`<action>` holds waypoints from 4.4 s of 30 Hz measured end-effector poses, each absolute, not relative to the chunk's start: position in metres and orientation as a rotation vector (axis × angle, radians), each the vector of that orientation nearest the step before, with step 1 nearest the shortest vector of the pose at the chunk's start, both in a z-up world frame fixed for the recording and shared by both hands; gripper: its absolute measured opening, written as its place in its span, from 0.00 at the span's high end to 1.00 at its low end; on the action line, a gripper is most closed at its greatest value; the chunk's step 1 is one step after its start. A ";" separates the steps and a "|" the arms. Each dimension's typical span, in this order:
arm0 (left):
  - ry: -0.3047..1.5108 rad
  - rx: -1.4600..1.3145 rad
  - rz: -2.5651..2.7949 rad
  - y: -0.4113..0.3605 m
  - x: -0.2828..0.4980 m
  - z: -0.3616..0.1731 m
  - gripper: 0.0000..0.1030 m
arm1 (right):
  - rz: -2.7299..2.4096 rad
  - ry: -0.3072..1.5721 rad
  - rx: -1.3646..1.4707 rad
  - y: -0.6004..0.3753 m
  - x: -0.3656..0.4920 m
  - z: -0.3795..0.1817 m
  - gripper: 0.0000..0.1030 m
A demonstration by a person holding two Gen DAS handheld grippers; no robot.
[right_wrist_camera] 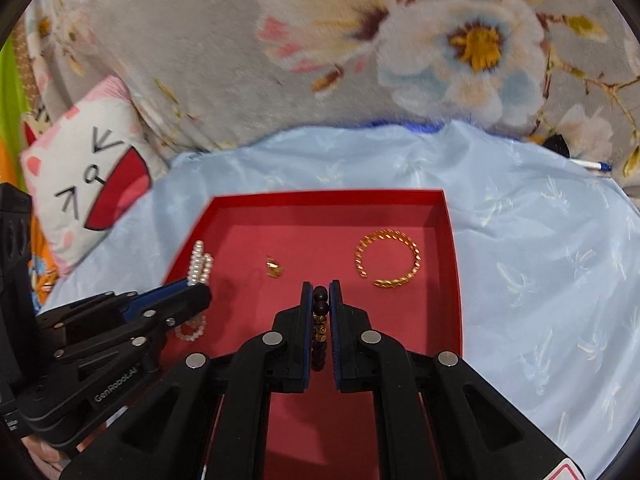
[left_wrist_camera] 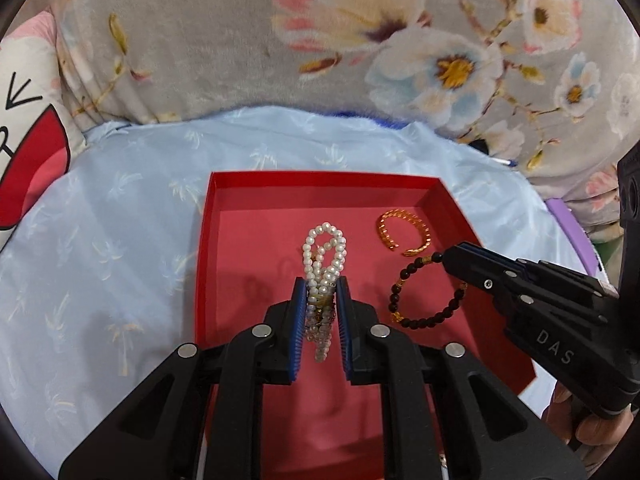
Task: Organize jewelry
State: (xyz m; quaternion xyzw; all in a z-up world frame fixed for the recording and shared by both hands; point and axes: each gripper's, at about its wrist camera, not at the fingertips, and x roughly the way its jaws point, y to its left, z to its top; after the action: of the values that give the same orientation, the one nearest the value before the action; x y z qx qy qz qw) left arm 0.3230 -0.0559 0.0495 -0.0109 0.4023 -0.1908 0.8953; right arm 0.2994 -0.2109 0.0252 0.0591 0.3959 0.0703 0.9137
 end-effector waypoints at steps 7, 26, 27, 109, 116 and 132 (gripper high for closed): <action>0.896 -0.018 -0.365 -0.063 0.342 0.030 0.85 | 0.004 0.862 0.042 -0.223 0.309 0.009 0.87; 0.832 -0.093 -0.284 0.010 0.178 0.035 0.58 | 0.129 0.697 0.109 -0.214 0.080 0.026 0.62; 0.841 -0.092 -0.280 0.013 0.170 0.032 0.58 | 0.137 0.712 0.121 -0.213 0.066 0.020 0.62; 0.710 -0.031 -0.498 -0.011 0.071 0.108 0.97 | 0.096 0.601 0.144 -0.248 0.009 0.063 0.95; 0.655 -0.039 -0.489 -0.006 0.106 0.141 0.97 | 0.137 0.519 0.126 -0.244 0.039 0.109 0.95; 0.684 -0.070 -0.435 -0.029 0.232 0.128 0.97 | 0.224 0.573 0.185 -0.222 0.183 0.106 0.95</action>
State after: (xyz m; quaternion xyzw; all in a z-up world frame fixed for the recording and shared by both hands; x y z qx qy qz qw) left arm 0.2322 -0.0291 0.1278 -0.0343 0.3324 -0.2114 0.9185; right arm 0.1826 -0.2224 0.1062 0.0910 0.2815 0.1099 0.9489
